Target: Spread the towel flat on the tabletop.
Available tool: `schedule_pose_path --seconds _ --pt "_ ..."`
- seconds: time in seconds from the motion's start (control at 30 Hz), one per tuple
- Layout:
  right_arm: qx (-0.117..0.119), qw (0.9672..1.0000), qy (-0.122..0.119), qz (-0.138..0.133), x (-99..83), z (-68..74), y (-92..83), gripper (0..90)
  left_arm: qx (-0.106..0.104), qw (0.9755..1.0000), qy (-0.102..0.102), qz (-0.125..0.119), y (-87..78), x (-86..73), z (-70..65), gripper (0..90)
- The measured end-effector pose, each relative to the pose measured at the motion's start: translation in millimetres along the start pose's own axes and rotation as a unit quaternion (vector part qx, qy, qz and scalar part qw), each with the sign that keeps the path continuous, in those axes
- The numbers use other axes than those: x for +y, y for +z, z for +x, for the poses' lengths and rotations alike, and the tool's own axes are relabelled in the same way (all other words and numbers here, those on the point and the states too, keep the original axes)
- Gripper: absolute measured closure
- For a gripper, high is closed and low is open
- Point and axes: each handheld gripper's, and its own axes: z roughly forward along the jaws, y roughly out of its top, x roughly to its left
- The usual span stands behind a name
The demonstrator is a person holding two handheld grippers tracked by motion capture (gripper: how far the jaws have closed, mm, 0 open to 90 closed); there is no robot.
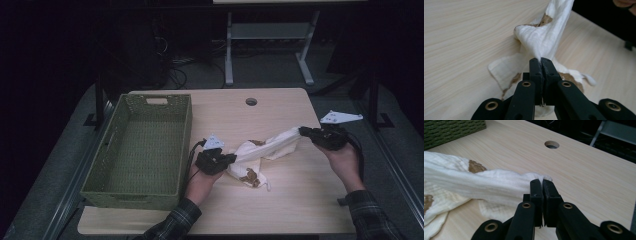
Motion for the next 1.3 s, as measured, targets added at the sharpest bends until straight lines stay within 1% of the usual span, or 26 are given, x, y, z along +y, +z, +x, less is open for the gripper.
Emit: schedule_pose_path --seconds 0.03,0.07,0.1,0.13,0.2,0.3,0.33,0.37,0.4,0.43,0.5,0.57,0.63,0.7,0.8,0.83,0.9,0.93,0.97,1.0,1.07,1.1,1.13,1.2,1.27,1.3 --pt "-0.001 1.0 0.001 0.005 0.5 -0.7 5.4 87.1 0.005 1.0 0.0 0.007 2.2 -0.1 2.1 87.6" --pt "-0.002 1.0 0.0 0.01 0.8 -1.7 11.1 87.1 0.01 0.9999 -0.004 0.006 5.3 -0.1 3.5 87.6" --pt "-0.002 0.9999 0.0 0.014 1.0 -2.6 17.0 87.1 0.016 0.9998 -0.003 0.012 7.9 0.2 5.0 87.5" --pt "-0.001 0.9998 0.001 0.019 1.1 -3.3 22.8 87.1 0.022 0.9996 0.003 0.018 10.2 0.5 6.7 87.5" --pt "0.001 0.9996 0.001 0.029 0.9 -4.6 33.7 87.1 0.03 0.9992 0.002 0.025 15.3 0.2 8.8 87.3" --pt "0.005 0.9989 0.006 0.047 -1.5 -4.5 50.5 86.6 0.046 0.9982 0.004 0.038 22.5 -2.1 11.2 83.5" --pt "0.006 0.9985 0.005 0.054 -3.0 -4.4 55.5 86.1 0.05 0.9979 0.004 0.039 23.6 -3.2 11.7 81.2" --pt "0.006 0.9981 0.009 0.061 -4.4 -3.7 59.7 83.5 0.055 0.9977 0.004 0.039 23.6 -3.7 11.6 78.2" --pt "0.006 0.9978 0.008 0.066 -5.9 -3.5 62.6 76.3 0.058 0.9976 0.009 0.038 22.6 -3.6 11.4 74.9" --pt "0.01 0.9976 0.006 0.068 -6.6 -2.9 63.1 71.5 0.06 0.9973 0.016 0.038 20.8 -3.1 10.4 71.2" --pt "0.01 0.9981 0.002 0.061 -5.7 -1.6 58.3 65.4 0.063 0.9971 0.027 0.035 16.0 -2.0 6.7 66.1" --pt "0.014 0.9986 0.005 0.051 -3.2 -1.3 50.1 63.5 0.057 0.9974 0.032 0.03 10.6 -1.3 1.9 63.1" --pt "0.017 0.9989 0.005 0.042 -2.7 -0.8 41.6 63.1 0.049 0.9978 0.037 0.023 6.2 -1.0 -4.3 62.2" --pt "0.022 0.9988 0.005 0.044 -4.7 1.4 34.3 64.0 0.037 0.9983 0.041 0.018 3.4 -1.1 -11.6 62.2" --pt "0.026 0.9983 0.005 0.052 -10.9 4.7 25.2 64.6 0.018 0.9982 0.053 0.019 3.9 -1.8 -22.0 62.2" --pt "0.03 0.998 0.003 0.056 -12.8 5.5 22.6 66.1 0.01 0.9981 0.058 0.02 5.5 -2.5 -25.1 62.2" --pt "0.043 0.9973 0.004 0.058 -16.3 8.6 19.8 68.9 0.001 0.9976 0.065 0.022 9.3 -4.2 -30.7 62.2" --pt "0.048 0.9967 0.001 0.065 -17.8 10.9 19.9 69.4 -0.003 0.9971 0.07 0.028 10.8 -5.0 -32.5 62.2" --pt "0.053 0.9961 -0.001 0.069 -19.3 13.2 20.9 70.1 -0.008 0.9973 0.068 0.025 13.1 -6.1 -34.5 62.0" --pt "0.064 0.9954 0.002 0.071 -20.9 15.5 22.1 70.9 -0.012 0.9969 0.072 0.028 14.6 -7.0 -35.3 61.8" --pt "0.08 0.9938 0.007 0.076 -24.8 22.2 25.9 71.6 -0.017 0.9968 0.072 0.031 19.1 -9.6 -38.2 61.7" --pt "0.083 0.9931 0.002 0.083 -26.2 26.7 28.1 72.0 -0.019 0.9967 0.072 0.033 21.9 -11.2 -40.1 61.6" --pt "0.082 0.9925 -0.006 0.09 -27.4 30.6 30.4 72.0 -0.021 0.9961 0.077 0.039 24.6 -12.5 -41.6 61.6" --pt "0.082 0.9912 -0.009 0.103 -30.0 36.0 35.2 72.0 -0.023 0.9953 0.082 0.047 31.0 -15.2 -44.6 61.1" --pt "0.074 0.9907 -0.019 0.112 -31.5 38.2 39.7 71.7 -0.027 0.9942 0.089 0.055 36.4 -17.5 -46.7 60.5" --pt "0.072 0.991 -0.022 0.111 -32.2 38.0 42.3 70.4 -0.027 0.9944 0.086 0.056 39.0 -18.8 -48.2 60.2"
